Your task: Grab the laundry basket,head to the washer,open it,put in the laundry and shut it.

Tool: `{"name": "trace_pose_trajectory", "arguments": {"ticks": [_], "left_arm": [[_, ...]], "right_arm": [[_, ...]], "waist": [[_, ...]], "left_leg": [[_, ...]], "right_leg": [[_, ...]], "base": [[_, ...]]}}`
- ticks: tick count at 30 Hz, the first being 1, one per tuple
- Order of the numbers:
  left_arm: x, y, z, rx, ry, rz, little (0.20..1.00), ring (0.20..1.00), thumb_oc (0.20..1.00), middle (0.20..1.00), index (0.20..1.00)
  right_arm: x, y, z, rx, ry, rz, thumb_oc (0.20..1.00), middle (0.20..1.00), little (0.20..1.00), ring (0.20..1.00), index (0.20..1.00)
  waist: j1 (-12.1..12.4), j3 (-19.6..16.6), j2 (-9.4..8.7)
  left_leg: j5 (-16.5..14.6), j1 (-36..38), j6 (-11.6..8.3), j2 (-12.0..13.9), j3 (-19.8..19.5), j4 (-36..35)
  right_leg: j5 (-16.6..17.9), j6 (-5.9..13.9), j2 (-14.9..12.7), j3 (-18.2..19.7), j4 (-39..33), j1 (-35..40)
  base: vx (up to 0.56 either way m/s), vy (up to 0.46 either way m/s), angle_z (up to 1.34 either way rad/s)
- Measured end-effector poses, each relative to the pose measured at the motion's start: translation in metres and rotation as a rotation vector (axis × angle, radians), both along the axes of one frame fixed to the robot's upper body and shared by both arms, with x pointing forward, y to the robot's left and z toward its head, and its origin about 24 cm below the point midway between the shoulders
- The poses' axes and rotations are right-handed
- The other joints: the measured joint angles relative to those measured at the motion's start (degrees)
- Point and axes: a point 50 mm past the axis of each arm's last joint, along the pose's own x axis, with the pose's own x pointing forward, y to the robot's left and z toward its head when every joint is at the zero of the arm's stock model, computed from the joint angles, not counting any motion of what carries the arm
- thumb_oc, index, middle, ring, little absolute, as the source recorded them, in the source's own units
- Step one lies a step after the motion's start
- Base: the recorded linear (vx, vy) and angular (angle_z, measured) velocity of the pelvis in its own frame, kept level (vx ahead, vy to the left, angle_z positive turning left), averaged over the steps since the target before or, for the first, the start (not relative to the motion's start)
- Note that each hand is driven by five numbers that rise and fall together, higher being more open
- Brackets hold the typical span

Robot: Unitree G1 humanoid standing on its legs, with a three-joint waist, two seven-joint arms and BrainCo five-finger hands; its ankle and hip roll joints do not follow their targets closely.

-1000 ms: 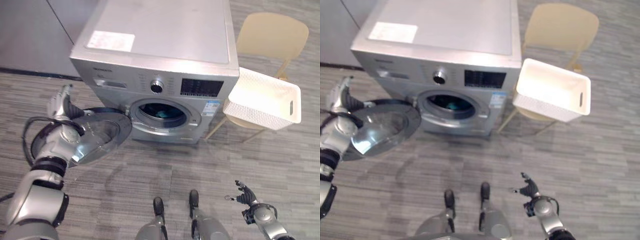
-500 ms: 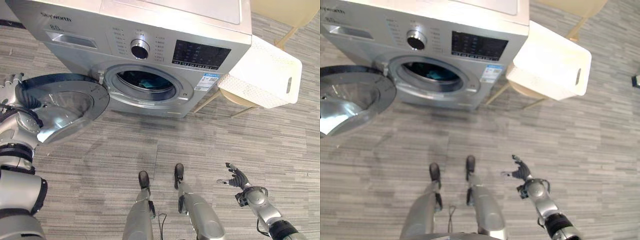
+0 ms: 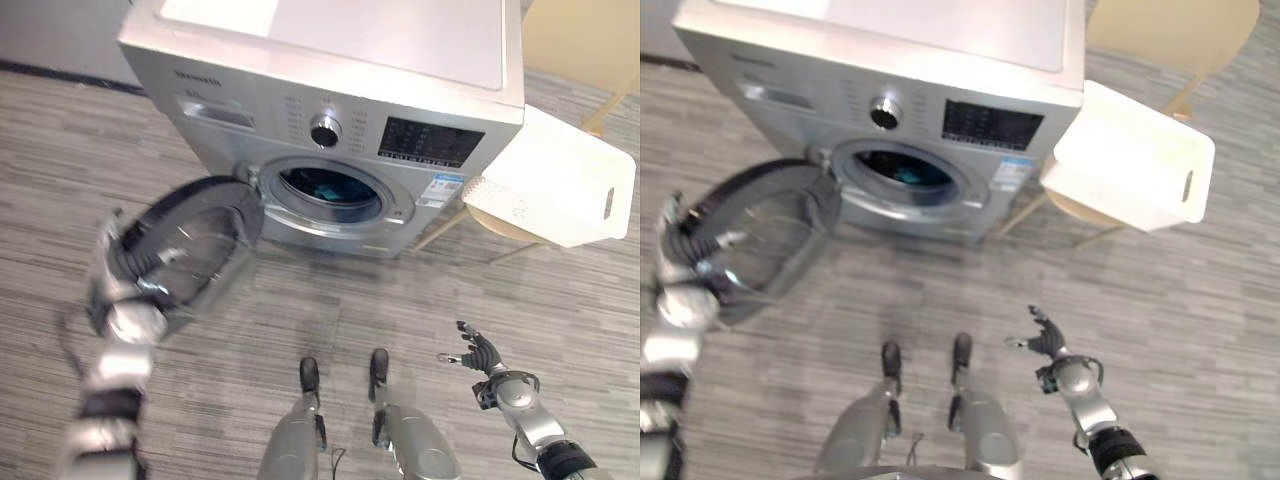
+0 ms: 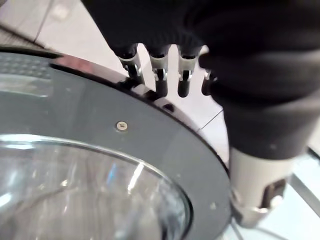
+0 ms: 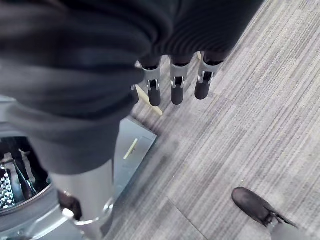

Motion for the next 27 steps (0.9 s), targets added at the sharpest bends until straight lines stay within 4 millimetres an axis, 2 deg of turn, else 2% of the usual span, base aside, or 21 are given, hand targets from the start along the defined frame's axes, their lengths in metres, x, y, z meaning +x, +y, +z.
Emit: {"name": "trace_pose_trajectory", "arguments": {"ticks": [1,2,3,7,9,10,12,13,15,16,17,19,20,21,22,25,27], "left_arm": [[-0.007,-0.013,-0.013,-0.068,0.022,-0.034,1.000,1.000,1.000,1.000,1.000],[-0.019,-0.030,-0.035,-0.157,0.088,-0.088,1.000,1.000,1.000,1.000,1.000],[-0.025,-0.041,-0.046,-0.217,0.117,-0.116,1.000,1.000,1.000,1.000,1.000],[-0.030,-0.080,-0.065,-0.346,0.206,-0.287,1.000,1.000,1.000,1.000,1.000],[-0.035,-0.101,-0.076,-0.409,0.278,-0.376,1.000,1.000,1.000,1.000,1.000],[-0.037,-0.122,-0.083,-0.470,0.326,-0.449,1.000,1.000,1.000,1.000,1.000],[-0.029,-0.135,-0.080,-0.492,0.310,-0.477,1.000,1.000,1.000,1.000,1.000],[-0.009,-0.140,-0.074,-0.493,0.290,-0.470,1.000,1.000,1.000,1.000,1.000],[0.023,-0.138,-0.056,-0.433,0.244,-0.453,1.000,1.000,1.000,1.000,1.000],[0.072,-0.114,-0.014,-0.277,0.175,-0.358,1.000,1.000,1.000,1.000,1.000],[0.082,-0.107,-0.001,-0.234,0.150,-0.336,1.000,1.000,1.000,1.000,1.000],[0.103,-0.069,0.031,-0.010,0.181,-0.229,1.000,1.000,1.000,1.000,1.000],[0.104,-0.057,0.041,0.029,0.169,-0.189,1.000,1.000,1.000,1.000,1.000],[0.104,-0.054,0.047,0.052,0.143,-0.192,1.000,1.000,1.000,1.000,1.000],[0.096,-0.054,0.032,0.107,0.180,-0.215,1.000,1.000,1.000,1.000,1.000],[0.085,-0.042,0.018,0.130,0.219,-0.189,1.000,1.000,1.000,1.000,1.000],[0.075,-0.045,0.009,0.115,0.216,-0.211,1.000,1.000,1.000,1.000,1.000]], "right_arm": [[-0.001,0.001,-0.002,0.001,0.014,-0.003,1.000,1.000,1.000,1.000,1.000],[0.000,0.003,0.000,-0.007,0.007,0.014,1.000,1.000,1.000,1.000,1.000],[0.000,0.003,0.000,-0.013,0.008,0.019,1.000,1.000,1.000,1.000,1.000],[-0.003,0.006,-0.004,-0.006,0.029,0.012,1.000,1.000,1.000,1.000,1.000],[-0.004,0.008,-0.005,-0.004,0.036,0.015,1.000,1.000,1.000,1.000,1.000],[-0.007,0.010,-0.007,-0.006,0.046,0.027,1.000,1.000,1.000,1.000,1.000],[-0.012,0.014,-0.012,-0.013,0.064,0.043,1.000,1.000,1.000,1.000,1.000],[-0.017,0.020,-0.017,-0.002,0.082,0.048,1.000,1.000,1.000,1.000,1.000],[-0.020,0.026,-0.019,-0.004,0.091,0.070,1.000,1.000,1.000,1.000,1.000],[-0.023,0.027,-0.021,-0.019,0.100,0.092,1.000,1.000,1.000,1.000,1.000],[-0.024,0.025,-0.020,-0.032,0.099,0.101,1.000,1.000,1.000,1.000,1.000],[-0.027,0.022,-0.019,-0.067,0.102,0.138,1.000,1.000,1.000,1.000,1.000],[-0.027,0.018,-0.017,-0.082,0.096,0.135,1.000,1.000,1.000,1.000,1.000],[-0.031,0.013,-0.019,-0.097,0.111,0.129,1.000,1.000,1.000,1.000,1.000],[-0.036,0.005,-0.021,-0.117,0.134,0.124,1.000,1.000,1.000,1.000,1.000],[-0.023,0.007,-0.014,-0.115,0.089,0.130,1.000,1.000,1.000,1.000,1.000],[-0.016,0.003,-0.008,-0.113,0.058,0.108,1.000,1.000,1.000,1.000,1.000]], "waist": [[0.8,-0.7,0.56],[0.7,-1.5,1.18],[0.7,-1.8,1.38],[0.4,-2.5,0.99],[-0.1,-2.8,0.49],[-1.8,-3.0,0.18],[-3.2,-3.4,-0.43],[-4.2,-3.8,-1.26],[-6.0,-4.1,-1.92],[-10.4,-4.5,-2.52],[-11.3,-4.5,-2.52],[-12.6,-4.6,-2.78],[-12.8,-4.6,-2.54],[-12.6,-4.6,-1.95],[-11.6,-4.6,-1.09],[-11.0,-4.6,-0.99],[-10.0,-4.2,-0.39]], "left_leg": [[-0.1,0.7,-0.17,-0.1,0.2,-0.6],[-0.1,0.9,-0.14,-0.3,0.3,-0.7],[0.0,0.9,-0.04,-0.3,0.3,-0.7],[0.7,1.0,0.82,-0.3,0.5,-0.8],[0.7,1.7,0.80,-0.2,2.0,-0.9],[0.6,3.0,0.71,-0.2,3.6,-1.6],[0.5,3.2,0.64,0.1,5.3,-1.6],[0.5,3.0,0.61,0.3,7.7,-1.6],[0.3,2.4,0.61,0.4,9.6,-1.9],[0.5,0.9,0.87,0.4,11.6,-2.2],[0.6,0.6,0.92,0.4,12.0,-2.3],[0.7,0.0,0.91,0.5,13.6,-2.7],[0.6,-0.6,0.90,0.5,13.6,-2.7],[0.7,-0.6,0.87,0.6,13.5,-2.8],[0.7,-0.7,0.84,0.8,12.8,-2.8],[1.1,-0.9,0.23,1.6,12.2,-3.2],[1.3,-0.5,0.01,1.8,11.1,-3.2]], "right_leg": [[-0.3,0.34,-0.1,0.2,0.1,0.1],[-0.3,0.32,-0.2,0.4,0.2,0.2],[-0.3,0.32,-0.2,0.4,0.2,0.2],[-0.3,0.32,-0.1,0.5,0.3,0.2],[-0.3,0.35,0.0,1.8,0.2,0.0],[-0.2,0.44,0.1,3.2,0.2,0.0],[-0.2,0.48,0.0,3.4,-0.2,-0.3],[-0.1,0.60,0.3,4.6,-0.7,-1.5],[0.3,1.19,0.4,5.2,-0.8,-3.0],[1.4,2.84,0.5,6.4,-0.8,-5.5],[2.0,3.43,0.5,6.7,-0.8,-6.1],[3.0,3.31,0.6,7.2,-0.9,-7.7],[3.2,3.21,0.6,7.2,-0.9,-8.3],[3.6,2.58,0.7,7.0,-0.9,-8.4],[4.3,1.35,1.2,6.8,-0.9,-8.5],[4.3,1.33,1.9,6.3,-0.9,-8.7],[4.1,0.94,1.9,5.1,-0.9,-7.8]], "base": [[0.05,-0.032,0.02],[0.04,-0.048,-0.10],[0.02,-0.038,-0.05],[0.00,-0.022,-0.03],[-0.01,-0.047,-0.37],[-0.04,-0.072,-0.52],[-0.06,-0.066,-0.64],[-0.06,-0.031,-0.85],[-0.05,-0.030,-0.83],[-0.03,-0.046,-0.64],[-0.02,-0.038,-0.60],[0.00,-0.014,-0.36],[0.00,-0.018,-0.29],[0.00,-0.017,-0.12],[-0.01,-0.036,-0.03],[0.00,-0.034,0.06],[0.01,-0.048,0.23]]}}
